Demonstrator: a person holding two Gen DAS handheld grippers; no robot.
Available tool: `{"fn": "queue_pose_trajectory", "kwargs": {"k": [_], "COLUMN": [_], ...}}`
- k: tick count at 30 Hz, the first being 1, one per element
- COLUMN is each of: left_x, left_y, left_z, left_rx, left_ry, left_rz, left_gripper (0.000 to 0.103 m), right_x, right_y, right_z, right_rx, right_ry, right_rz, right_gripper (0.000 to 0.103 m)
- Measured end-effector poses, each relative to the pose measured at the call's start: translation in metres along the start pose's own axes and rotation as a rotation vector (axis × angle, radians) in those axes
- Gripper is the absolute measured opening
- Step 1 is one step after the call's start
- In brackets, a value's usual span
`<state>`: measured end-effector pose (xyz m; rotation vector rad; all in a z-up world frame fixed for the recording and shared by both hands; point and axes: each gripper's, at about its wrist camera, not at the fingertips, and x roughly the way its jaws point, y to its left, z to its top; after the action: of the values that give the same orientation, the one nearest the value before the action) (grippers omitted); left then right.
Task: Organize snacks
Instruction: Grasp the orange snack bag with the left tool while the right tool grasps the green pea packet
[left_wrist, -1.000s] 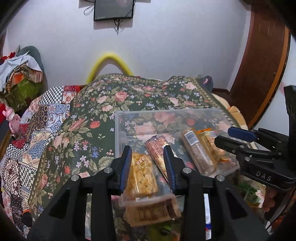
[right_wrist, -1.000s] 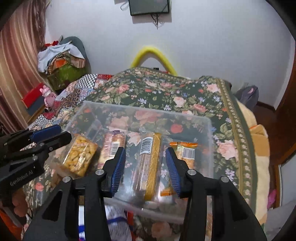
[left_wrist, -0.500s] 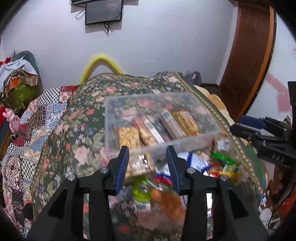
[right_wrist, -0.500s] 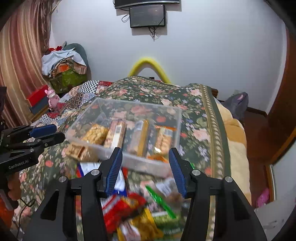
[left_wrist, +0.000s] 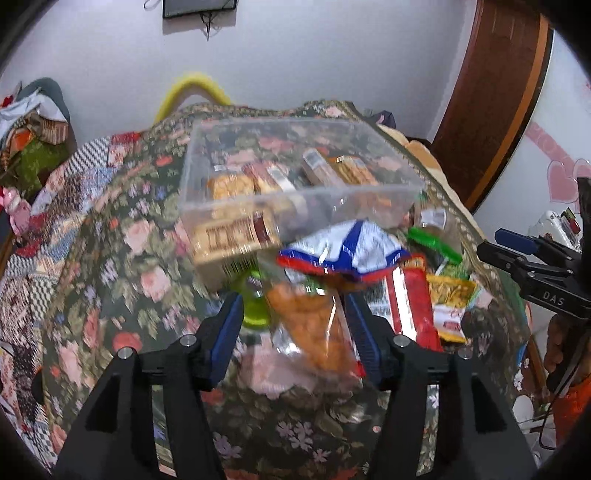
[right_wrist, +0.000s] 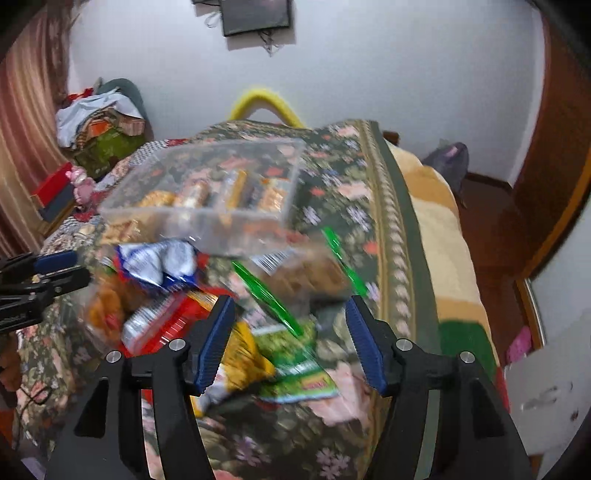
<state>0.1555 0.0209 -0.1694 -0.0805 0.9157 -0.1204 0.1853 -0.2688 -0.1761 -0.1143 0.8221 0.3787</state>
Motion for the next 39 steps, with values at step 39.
{"fn": "queue_pose_trajectory", "kwargs": {"k": [39], "left_x": [-0.008], "left_y": [-0.018], "left_z": [-0.020], "left_rx": [0.028], "left_ry": [-0.063], "left_rz": [0.025], "left_gripper": [0.045], "right_x": [0.007], "right_y": [-0.012], "right_z": [-0.037], "right_rx": [0.048], "right_ry": [0.044], "right_rz": [0.074], "right_gripper": [0.029]}}
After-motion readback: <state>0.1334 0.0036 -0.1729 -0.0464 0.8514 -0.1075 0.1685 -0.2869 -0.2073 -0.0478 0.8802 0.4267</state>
